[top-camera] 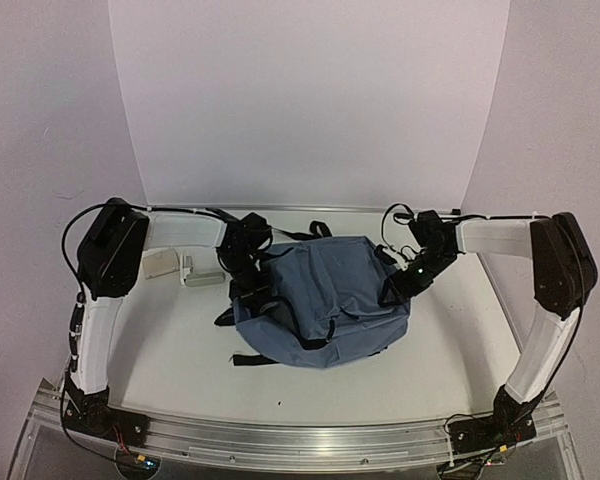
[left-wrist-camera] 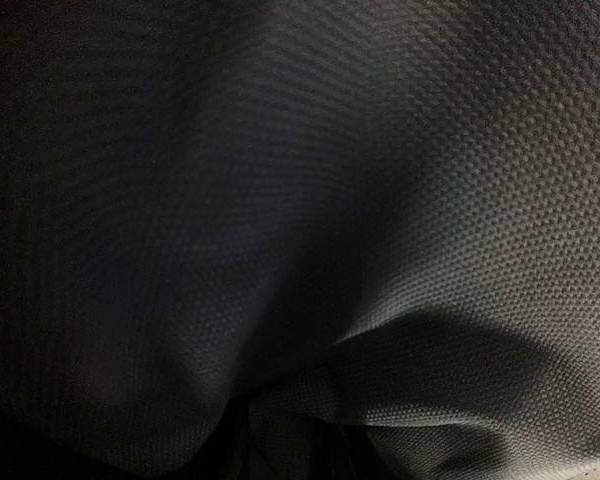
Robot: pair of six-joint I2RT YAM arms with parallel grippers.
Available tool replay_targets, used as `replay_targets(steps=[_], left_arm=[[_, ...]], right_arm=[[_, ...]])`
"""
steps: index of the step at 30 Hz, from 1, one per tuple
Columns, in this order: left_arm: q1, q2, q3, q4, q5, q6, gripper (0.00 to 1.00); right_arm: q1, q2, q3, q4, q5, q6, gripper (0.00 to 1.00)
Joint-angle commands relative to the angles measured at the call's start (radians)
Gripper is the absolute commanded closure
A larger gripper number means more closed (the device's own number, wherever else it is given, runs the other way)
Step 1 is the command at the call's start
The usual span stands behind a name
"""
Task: Pack the student bag
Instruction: Adjust the student bag at the center of the board.
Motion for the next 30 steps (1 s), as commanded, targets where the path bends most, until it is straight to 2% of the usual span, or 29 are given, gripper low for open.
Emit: replay_targets(steps=[1,6,10,13,18,23,26,30], left_arm=[[0.119,0.09,0.227,0.018,-0.057,0.065,0.76],[0.138,0.029,0.335,-0.1,-0.114,0.161,0.56],[0.076,-0.203,0.176,-0.049,-0.181,0.227,0.46],[-0.009,-0.349,0.066,0.01,-0.183,0.268,0.43],[-0.146,-0.314,0.09,-0.045,-0.171,0.294,0.48],[-0.261,-0.171,0.227,-0.133,-0.213,0.31,0.53],[-0.307,-0.087,0.299,-0.193,-0.24,0.303,0.55],[-0.329,-0.039,0.324,-0.188,-0.283,0.27,0.6]], right_arm=[[-0.005,-0.084,-0.018,-0.083,-0.028,-0.013,0.29],[-0.003,-0.106,0.061,-0.116,-0.055,0.018,0.3],[-0.003,-0.166,0.103,-0.129,-0.122,0.052,0.3],[-0.002,-0.203,0.097,-0.128,-0.18,0.075,0.3],[0.009,-0.181,0.063,-0.126,-0.122,0.052,0.31],[0.008,-0.184,0.043,-0.143,-0.025,0.015,0.3],[0.009,-0.185,0.023,-0.151,0.013,0.009,0.28],[0.007,-0.164,0.002,-0.156,0.06,0.007,0.27]])
